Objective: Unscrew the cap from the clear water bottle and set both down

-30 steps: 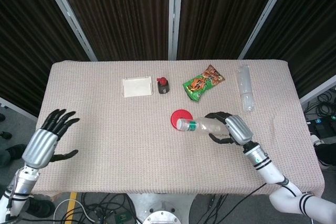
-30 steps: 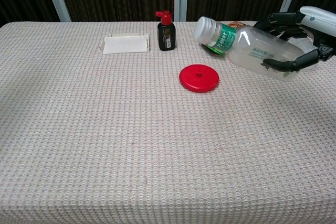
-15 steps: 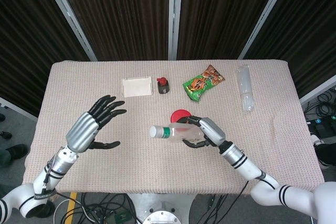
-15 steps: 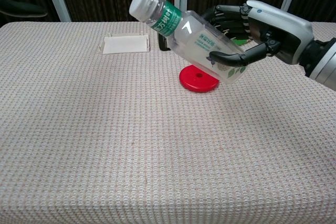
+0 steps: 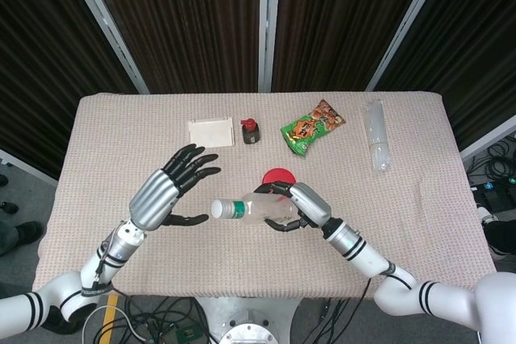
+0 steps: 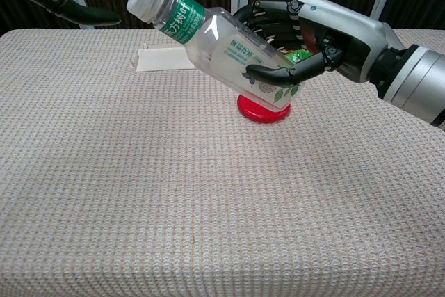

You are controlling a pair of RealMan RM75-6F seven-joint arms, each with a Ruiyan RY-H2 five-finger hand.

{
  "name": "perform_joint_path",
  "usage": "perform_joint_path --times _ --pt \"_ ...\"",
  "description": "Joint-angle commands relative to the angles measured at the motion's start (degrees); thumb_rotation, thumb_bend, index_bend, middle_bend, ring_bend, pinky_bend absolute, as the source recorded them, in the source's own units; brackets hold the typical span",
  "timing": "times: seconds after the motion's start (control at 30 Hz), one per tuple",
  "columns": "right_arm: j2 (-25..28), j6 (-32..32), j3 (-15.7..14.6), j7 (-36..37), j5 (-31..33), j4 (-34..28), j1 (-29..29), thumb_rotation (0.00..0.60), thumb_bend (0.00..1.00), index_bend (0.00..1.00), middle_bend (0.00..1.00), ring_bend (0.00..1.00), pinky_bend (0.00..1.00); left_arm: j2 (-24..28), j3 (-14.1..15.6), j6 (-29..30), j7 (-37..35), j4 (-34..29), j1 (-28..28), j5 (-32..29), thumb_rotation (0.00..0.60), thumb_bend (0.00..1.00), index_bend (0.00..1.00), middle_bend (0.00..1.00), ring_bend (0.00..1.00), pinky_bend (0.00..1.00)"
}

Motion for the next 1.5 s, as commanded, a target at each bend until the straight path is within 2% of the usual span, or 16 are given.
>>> perform_joint_path --times 0.03,0.9,1.2,1.5 --pt "0.0 0.1 0.0 0.0 0.1 -0.2 0.1 0.600 0.42 0.54 0.45 0.30 0.41 -0.3 0.3 0.2 0.1 -0.1 -0.3 0.1 0.600 0.03 0.16 0.08 0.00 0.00" --pt "-0.6 -1.4 0.0 -2.9 1.8 -0.6 1.9 0.600 0.42 0.54 0.45 0.31 0.41 -1.1 1.1 2.5 2.3 -1.3 -2.3 0.0 0.600 0.03 0.16 0.08 0.00 0.00" --pt "-0.6 -0.7 0.3 -2.5 2.4 -0.2 1.8 0.600 0.42 0.54 0.45 0.31 0.41 -0.7 2.3 3.1 3.0 -1.1 -1.9 0.0 0.600 0.03 0.16 0.08 0.00 0.00" --pt "-0.5 -0.9 -0.2 -2.2 2.2 -0.3 2.0 0.600 0.42 0.54 0.45 0.31 0.41 -0.9 2.1 3.2 2.9 -0.6 -2.2 -0.8 0.600 0.03 0.16 0.08 0.00 0.00"
